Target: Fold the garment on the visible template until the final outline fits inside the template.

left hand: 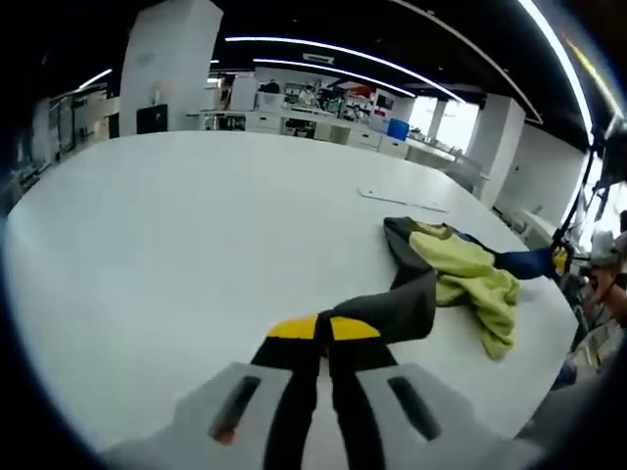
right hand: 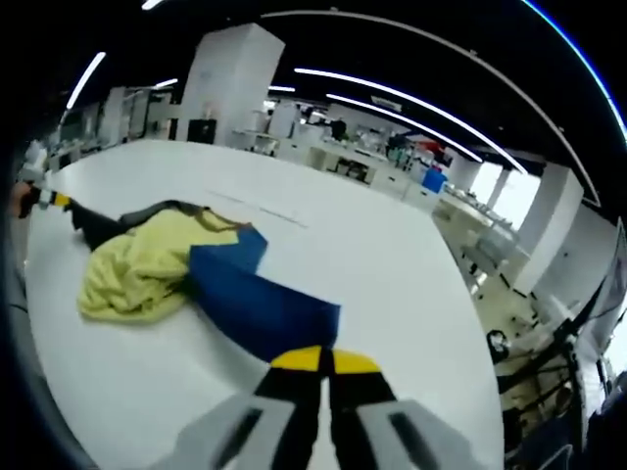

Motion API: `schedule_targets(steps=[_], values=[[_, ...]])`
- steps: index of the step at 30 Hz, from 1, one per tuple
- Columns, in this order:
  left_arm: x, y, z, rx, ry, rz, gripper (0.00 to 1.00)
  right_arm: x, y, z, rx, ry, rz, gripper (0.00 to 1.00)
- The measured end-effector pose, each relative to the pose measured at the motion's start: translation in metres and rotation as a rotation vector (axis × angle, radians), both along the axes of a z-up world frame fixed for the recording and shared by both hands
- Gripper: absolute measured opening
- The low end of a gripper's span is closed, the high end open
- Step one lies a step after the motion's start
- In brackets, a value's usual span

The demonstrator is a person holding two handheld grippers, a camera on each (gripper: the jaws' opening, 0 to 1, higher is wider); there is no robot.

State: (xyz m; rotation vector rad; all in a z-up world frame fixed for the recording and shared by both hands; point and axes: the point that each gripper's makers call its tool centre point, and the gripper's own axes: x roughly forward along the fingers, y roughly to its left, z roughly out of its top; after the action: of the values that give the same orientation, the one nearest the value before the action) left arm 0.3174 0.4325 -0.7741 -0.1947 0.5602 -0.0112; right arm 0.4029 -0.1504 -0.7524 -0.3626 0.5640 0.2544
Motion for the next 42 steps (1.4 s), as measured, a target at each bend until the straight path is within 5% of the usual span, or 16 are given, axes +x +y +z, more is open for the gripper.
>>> schedule_targets(steps=[13, 32, 42], values=[[-0.002, 0.028, -0.004, 0.193, 0.063, 0.002, 0.00, -0.013, -0.049, -0.021, 0.035, 0.070, -0.162, 0.00], [0.008, 0.100, -0.027, 0.301, 0.163, 0.039, 0.00, -0.021, -0.097, -0.042, 0.115, 0.119, -0.323, 0.00], [0.007, 0.110, -0.033, 0.347, 0.215, 0.041, 0.00, -0.033, -0.106, -0.055, 0.130, 0.141, -0.384, 0.00]])
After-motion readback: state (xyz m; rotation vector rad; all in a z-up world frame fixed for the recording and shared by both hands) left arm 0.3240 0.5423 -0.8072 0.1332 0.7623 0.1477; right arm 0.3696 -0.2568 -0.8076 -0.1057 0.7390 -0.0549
